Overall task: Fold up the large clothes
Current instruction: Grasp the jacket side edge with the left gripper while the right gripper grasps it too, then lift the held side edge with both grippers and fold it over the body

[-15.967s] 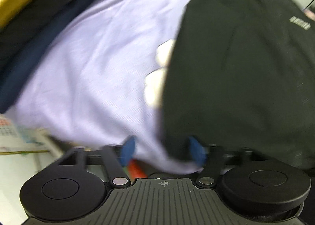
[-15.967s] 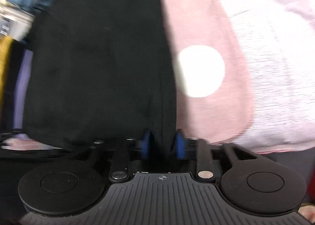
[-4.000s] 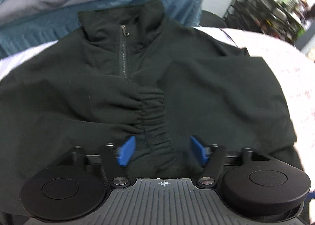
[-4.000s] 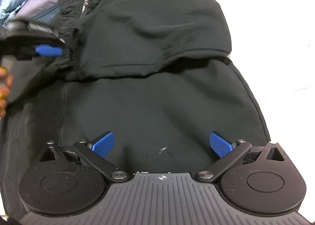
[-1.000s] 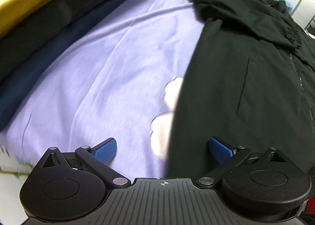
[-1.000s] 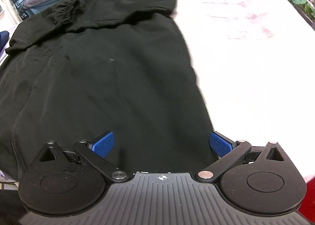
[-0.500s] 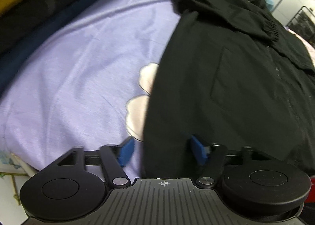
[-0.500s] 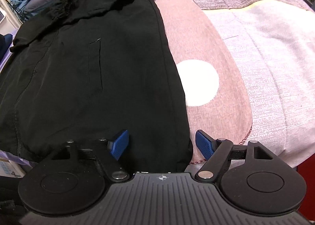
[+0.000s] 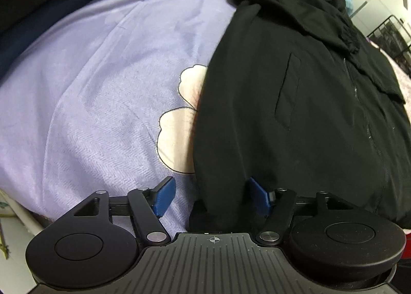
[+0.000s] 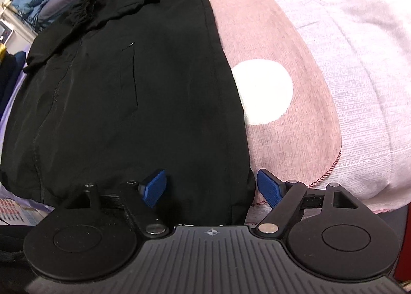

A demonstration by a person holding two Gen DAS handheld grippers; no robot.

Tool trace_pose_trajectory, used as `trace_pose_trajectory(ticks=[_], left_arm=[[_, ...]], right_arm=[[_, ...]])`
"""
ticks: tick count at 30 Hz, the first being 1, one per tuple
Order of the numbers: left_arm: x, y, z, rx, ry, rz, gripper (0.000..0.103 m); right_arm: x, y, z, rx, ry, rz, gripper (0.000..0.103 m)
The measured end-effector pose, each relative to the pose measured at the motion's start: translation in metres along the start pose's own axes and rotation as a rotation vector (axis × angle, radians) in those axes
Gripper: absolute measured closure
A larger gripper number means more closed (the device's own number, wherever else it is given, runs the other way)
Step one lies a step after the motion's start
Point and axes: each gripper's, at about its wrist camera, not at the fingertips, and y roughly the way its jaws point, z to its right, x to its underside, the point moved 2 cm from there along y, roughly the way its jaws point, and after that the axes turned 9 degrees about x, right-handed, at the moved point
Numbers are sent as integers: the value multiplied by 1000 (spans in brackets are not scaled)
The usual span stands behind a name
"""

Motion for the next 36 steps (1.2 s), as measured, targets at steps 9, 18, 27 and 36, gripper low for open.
trace_pose_trajectory(ticks=[9, 18, 27, 36], left_arm=[[-3, 0, 17, 62, 19, -79, 24], [-17, -10, 28, 110, 49, -108, 47], [-71, -44, 50, 168, 84, -22, 50], [-215, -68, 77, 191, 118, 91, 52]], right_arm=[[-2, -8, 0, -79, 72, -64, 84], [-12, -22, -3, -132, 91, -87, 95], [-65, -60, -8, -310, 180, -62, 97], [-221, -101, -36, -439, 128, 85, 97]])
